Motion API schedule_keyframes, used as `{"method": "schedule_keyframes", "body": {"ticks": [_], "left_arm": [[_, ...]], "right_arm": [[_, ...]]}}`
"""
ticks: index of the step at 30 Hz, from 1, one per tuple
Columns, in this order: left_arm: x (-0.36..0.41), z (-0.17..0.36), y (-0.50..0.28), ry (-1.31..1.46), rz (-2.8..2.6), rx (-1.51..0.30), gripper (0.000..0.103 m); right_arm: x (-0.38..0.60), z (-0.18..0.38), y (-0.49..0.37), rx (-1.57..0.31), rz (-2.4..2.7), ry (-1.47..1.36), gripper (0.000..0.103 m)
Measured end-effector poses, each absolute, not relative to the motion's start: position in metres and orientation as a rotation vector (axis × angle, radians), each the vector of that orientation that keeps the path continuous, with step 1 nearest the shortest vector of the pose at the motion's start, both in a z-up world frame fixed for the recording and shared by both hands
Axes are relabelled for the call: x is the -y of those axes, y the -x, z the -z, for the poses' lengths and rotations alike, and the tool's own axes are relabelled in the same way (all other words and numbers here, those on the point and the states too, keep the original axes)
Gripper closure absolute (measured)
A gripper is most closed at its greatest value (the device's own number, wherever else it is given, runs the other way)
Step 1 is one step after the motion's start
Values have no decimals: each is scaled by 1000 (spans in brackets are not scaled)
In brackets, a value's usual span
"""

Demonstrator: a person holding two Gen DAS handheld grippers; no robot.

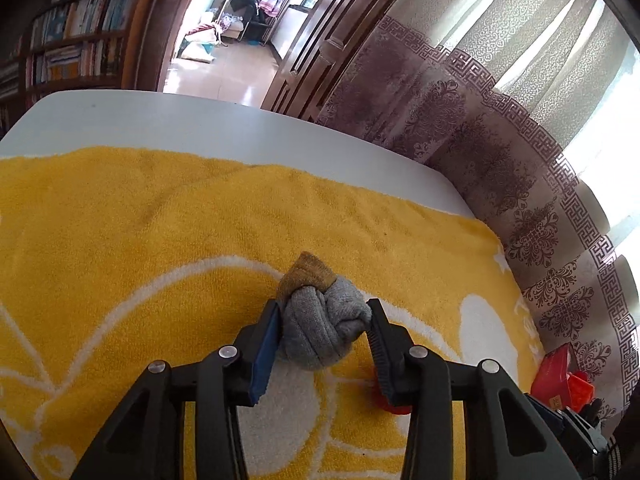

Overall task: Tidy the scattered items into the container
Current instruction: 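Grasp the knotted grey sock with the left tool while the right grasps the red ball, then carry the knotted sock and red ball into the red tin and release them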

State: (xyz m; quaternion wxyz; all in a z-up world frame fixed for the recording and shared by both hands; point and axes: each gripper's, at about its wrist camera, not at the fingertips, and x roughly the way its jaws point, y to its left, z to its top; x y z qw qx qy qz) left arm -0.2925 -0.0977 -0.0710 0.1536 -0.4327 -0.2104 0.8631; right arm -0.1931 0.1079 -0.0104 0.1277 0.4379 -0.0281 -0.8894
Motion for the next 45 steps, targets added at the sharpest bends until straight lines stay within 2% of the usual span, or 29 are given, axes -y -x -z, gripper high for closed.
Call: {"method": "schedule_keyframes", "body": {"ticks": [11, 14, 16, 19, 28, 40, 45], "left_arm": [[103, 68, 293, 1219, -2468, 669, 59], [108, 69, 294, 1222, -2471, 694, 59], [111, 71, 294, 1227, -2472, 708, 59], [111, 73, 296, 1240, -2473, 715, 59], [97, 57, 290, 1191, -2480, 659, 59], [38, 32, 265, 1107, -2446, 435, 59], [15, 14, 247, 1056, -2443, 360, 59]], "right_arm": [[-63, 26, 237, 12, 2533, -1298, 25], [-52, 38, 248, -24, 2494, -1345, 37], [-48, 48, 250, -38, 2471, -1380, 60], [-50, 47, 244, -53, 2495, -1344, 66], [-113, 1, 197, 56, 2606, -1226, 66], [-282, -60, 113, 340, 2929, -1125, 66], [-341, -66, 81, 440, 3028, -1097, 66]]}}
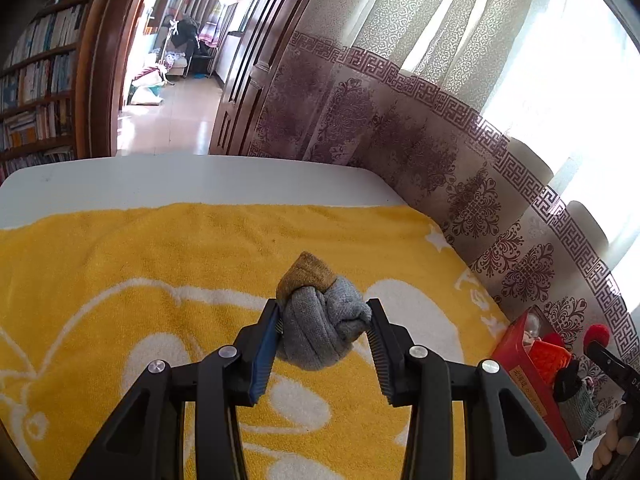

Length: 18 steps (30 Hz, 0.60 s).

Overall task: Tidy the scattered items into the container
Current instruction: 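Carry the knotted sock and red ball into the red tin and release them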

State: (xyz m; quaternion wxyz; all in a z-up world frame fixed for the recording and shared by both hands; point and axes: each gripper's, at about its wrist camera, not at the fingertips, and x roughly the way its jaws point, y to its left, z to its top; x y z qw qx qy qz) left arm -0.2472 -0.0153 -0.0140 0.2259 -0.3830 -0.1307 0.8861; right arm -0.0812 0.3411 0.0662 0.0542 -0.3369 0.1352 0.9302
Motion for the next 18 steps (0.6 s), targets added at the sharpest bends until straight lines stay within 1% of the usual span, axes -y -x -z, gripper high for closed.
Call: {"method": "schedule_keyframes", "body": {"ticks": [6, 9, 17, 18], "left_arm": [[-28, -4, 214, 1019, -2375, 266, 59], [-54, -13, 197, 998, -2326, 231, 59], [-124, -35, 152, 948, -2203, 138, 59], [-132, -37, 147, 942, -2189, 127, 59]], "right_arm": [[-393, -62, 61, -472, -2749, 987, 66], [-404, -58, 60, -487, -2743, 999, 66], [-419, -32, 73, -460, -2710, 1114, 66], [-421, -30, 75, -459, -2709, 1129, 63]]}}
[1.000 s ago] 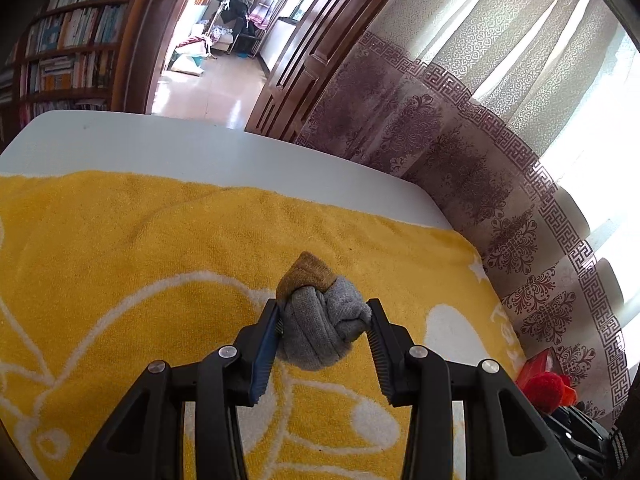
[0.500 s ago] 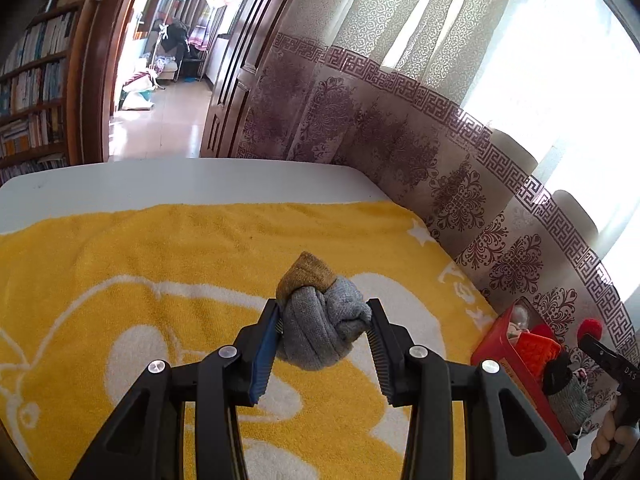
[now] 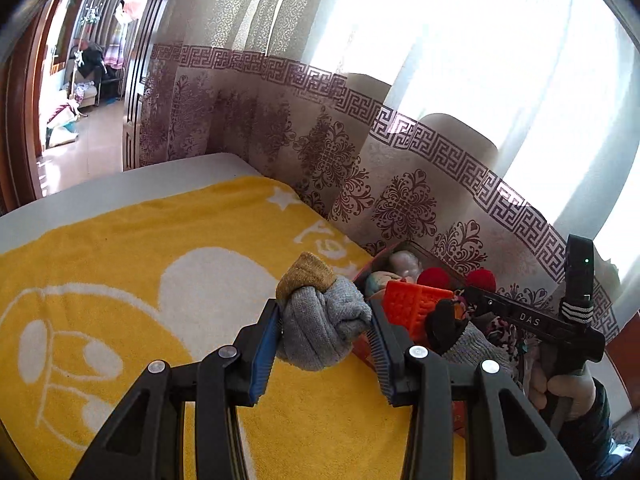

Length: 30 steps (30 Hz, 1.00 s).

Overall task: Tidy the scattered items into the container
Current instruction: 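Carry the knotted sock and red ball into the red tin and release them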

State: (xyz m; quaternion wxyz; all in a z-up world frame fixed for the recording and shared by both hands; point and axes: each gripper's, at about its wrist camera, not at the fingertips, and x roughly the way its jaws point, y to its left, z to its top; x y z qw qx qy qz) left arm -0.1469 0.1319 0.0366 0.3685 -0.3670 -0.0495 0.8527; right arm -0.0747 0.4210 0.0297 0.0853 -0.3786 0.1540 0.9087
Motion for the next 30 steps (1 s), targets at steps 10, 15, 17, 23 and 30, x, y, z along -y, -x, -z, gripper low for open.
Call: {"method": "schedule_keyframes", "body": {"ticks": [10, 15, 17, 23, 30], "left_arm": [[-206, -50, 111, 922, -2070, 40, 59], [-240, -59, 94, 899, -2026, 1, 59], [-254, -62, 88, 892, -2012, -18, 59], [-291, -55, 79, 919, -1976, -61, 59], [-313, -27, 82, 980, -1978, -96, 59]], "right_arm": [[-443, -42, 26, -513, -2799, 974, 46], [-445, -51, -3, -484, -2836, 879, 43], [-447, -54, -12, -484, -2835, 835, 43], [-454, -55, -29, -476, -2806, 751, 43], [-459, -47, -43, -491, -2793, 753, 42]]}}
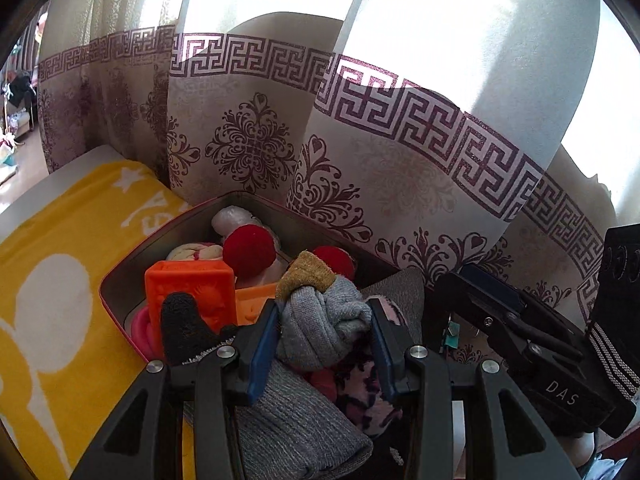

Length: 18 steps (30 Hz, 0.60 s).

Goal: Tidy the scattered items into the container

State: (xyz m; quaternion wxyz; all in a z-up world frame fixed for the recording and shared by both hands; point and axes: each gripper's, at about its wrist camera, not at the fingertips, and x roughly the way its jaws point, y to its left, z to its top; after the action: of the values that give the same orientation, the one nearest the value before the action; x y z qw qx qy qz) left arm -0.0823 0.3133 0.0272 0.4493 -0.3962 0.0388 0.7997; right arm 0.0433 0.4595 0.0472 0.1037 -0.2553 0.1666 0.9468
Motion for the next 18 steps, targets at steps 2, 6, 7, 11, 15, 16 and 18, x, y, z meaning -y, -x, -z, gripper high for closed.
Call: {"method": "schedule_keyframes", "body": {"ticks": [2, 6, 7, 11, 15, 16, 18], "left_arm": [[-315, -26, 82, 975, -1985, -106, 59], [-314, -28, 82, 979, -1979, -101, 48], [-313, -29, 81, 975, -1977, -97, 35], [-303, -38, 77, 929, -2025, -81, 14], [-286, -48, 73, 881, -2077, -29, 1], [-281, -50, 71, 864, -2095, -30, 1], [-271, -54, 67, 836, -2143, -32, 1]], "right_arm": [[-460, -48, -45, -496, -2794, 747, 42], [-461, -50, -51, -501, -2795, 734, 41], [-461, -50, -51, -503, -2794, 731, 37], [-463, -50, -53, -516, -2772, 713, 26], [-461, -50, -54, -502, -2766, 719, 25], [-459, -50, -55, -496, -2766, 720, 25], [-458, -51, -57, -487, -2765, 719, 25]]}}
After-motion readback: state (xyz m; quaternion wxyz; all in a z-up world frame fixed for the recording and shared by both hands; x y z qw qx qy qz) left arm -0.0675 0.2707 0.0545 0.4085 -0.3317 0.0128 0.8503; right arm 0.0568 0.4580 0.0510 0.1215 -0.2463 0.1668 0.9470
